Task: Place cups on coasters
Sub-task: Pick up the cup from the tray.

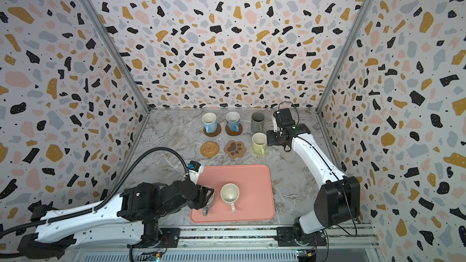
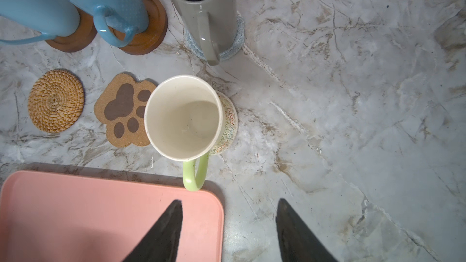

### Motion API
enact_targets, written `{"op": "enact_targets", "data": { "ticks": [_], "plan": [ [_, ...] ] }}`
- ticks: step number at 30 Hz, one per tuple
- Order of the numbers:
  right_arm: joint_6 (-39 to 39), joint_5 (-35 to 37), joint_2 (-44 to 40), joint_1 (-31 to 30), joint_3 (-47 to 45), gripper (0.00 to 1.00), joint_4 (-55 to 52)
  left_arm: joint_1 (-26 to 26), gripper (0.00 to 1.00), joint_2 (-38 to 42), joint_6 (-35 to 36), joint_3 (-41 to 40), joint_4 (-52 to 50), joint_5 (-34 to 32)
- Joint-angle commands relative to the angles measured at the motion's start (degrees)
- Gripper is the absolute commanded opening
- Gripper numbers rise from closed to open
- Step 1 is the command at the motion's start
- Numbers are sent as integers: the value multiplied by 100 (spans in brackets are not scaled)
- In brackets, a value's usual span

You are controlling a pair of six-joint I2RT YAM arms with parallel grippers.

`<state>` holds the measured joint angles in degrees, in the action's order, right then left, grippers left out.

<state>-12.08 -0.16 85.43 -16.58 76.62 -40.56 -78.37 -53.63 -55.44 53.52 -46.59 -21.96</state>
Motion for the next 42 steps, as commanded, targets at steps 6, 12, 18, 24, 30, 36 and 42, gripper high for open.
{"op": "enact_targets", "data": {
  "ticks": [6,12,18,24,30,36,42],
  "plan": [
    [145,-236,-268,80,-180,62,189,-804,62,238,-1732,221,-969,-561],
    [133,-300,-317,93,-307,62,266,-1169,63,-54,-1999,51,-1232,-224],
    [119,-332,-368,144,-392,62,303,-1328,60,535,-2881,-696,-848,-127],
    [122,-330,-456,190,-457,62,298,-1326,60,215,-2645,-997,-315,125],
    [103,-320,-500,208,-481,62,259,-1327,60,174,-2862,-1386,303,200],
    [78,-285,-576,217,-509,62,233,-1248,56,305,-3008,-1570,265,73],
    [42,-272,-623,226,-576,62,210,-821,51,257,-2703,-1699,394,251]
  ]
}}
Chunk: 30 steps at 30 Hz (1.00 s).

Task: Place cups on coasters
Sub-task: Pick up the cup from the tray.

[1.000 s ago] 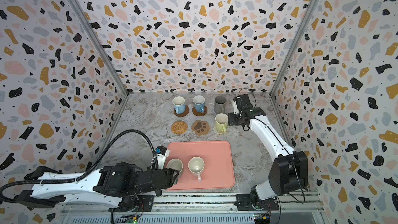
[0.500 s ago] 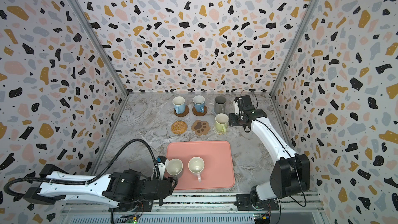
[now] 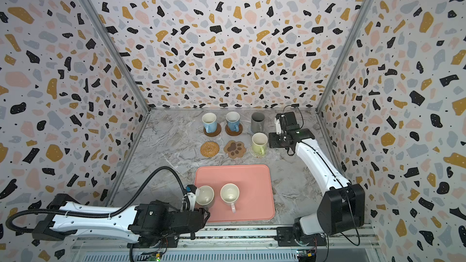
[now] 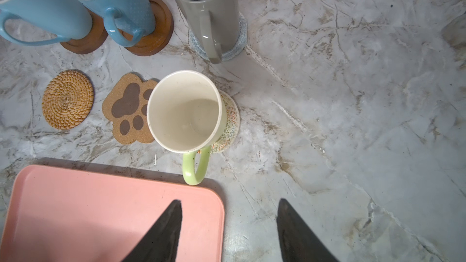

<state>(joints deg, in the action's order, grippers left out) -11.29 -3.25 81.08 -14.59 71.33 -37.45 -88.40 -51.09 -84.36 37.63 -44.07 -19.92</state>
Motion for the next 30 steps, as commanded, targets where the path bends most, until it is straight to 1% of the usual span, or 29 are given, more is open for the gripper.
{"op": "enact_targets", "data": {
  "ticks": [1,6,9,17,30],
  "plan": [
    [-40,36,-195,28,-61,62,-96,277,50,-26,266,-127,210,88],
    [-57,52,-231,35,-125,62,-112,579,47,-394,718,-51,321,300],
    [-64,58,-274,44,-177,62,-114,648,45,-629,905,16,312,414],
    [-60,30,-329,100,-303,62,-66,793,36,-1015,1096,122,216,474],
    [-62,-40,-469,223,-554,62,47,1263,21,-1343,1546,166,364,493]
  ]
}}
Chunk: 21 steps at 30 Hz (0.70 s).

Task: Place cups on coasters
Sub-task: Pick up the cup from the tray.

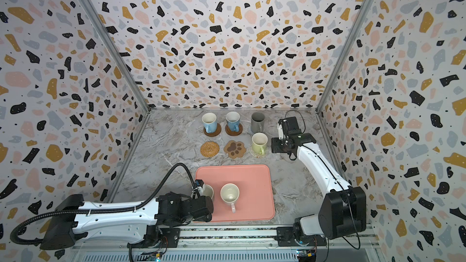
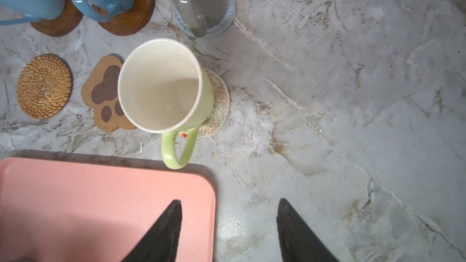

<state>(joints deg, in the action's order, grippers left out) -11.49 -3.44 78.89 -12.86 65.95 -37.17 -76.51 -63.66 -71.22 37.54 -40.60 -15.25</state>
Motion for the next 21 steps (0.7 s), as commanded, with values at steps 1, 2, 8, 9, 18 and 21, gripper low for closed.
{"op": "enact_targets", "data": {
  "ticks": [1,2,8,9,18,21],
  "plan": [
    [-35,-18,-268,71,-38,63,22,92,20,-133,287,198,-4,46],
    [-30,-16,-290,94,-54,62,20,101,19,-174,328,224,-21,49],
    [-27,-51,-404,199,-153,63,25,141,14,-314,529,469,-347,-50],
    [-29,-53,-416,203,-166,63,25,153,13,-307,555,495,-397,-77],
    [-24,-70,-487,231,-180,63,8,317,11,-313,805,740,-720,-374],
    [-29,-74,-489,232,-188,63,-5,453,11,-353,983,888,-796,-466]
  ]
}}
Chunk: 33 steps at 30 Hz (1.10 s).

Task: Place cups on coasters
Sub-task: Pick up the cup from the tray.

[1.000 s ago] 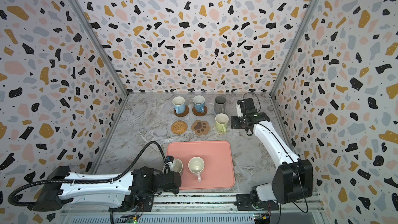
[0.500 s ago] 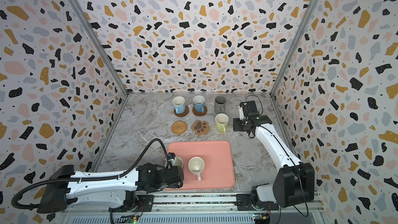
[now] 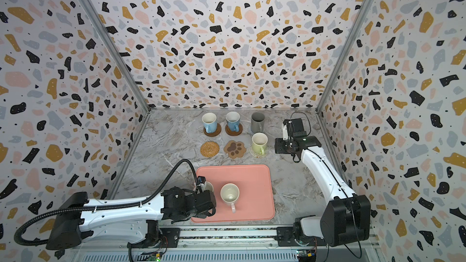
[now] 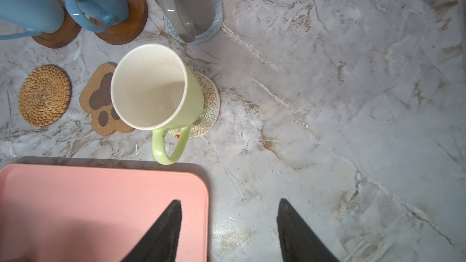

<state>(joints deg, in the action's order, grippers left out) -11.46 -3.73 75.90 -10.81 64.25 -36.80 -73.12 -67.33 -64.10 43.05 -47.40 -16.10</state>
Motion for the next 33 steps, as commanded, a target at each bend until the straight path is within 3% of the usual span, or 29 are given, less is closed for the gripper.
{"op": "enact_targets", "data": {
  "ticks": [1,10,19,33],
  "plan": [
    [-24,-55,-198,26,-20,63,-37,167,11,0,328,374,-123,-401],
    [-35,-46,-247,33,-44,63,-77,890,11,-197,1112,723,150,-538],
    [-70,-21,-293,43,-51,63,-139,1640,10,-920,2304,1569,537,-584],
    [-106,16,-418,53,-149,63,-264,2391,10,-2858,3905,3514,1012,-75]
  ]
}}
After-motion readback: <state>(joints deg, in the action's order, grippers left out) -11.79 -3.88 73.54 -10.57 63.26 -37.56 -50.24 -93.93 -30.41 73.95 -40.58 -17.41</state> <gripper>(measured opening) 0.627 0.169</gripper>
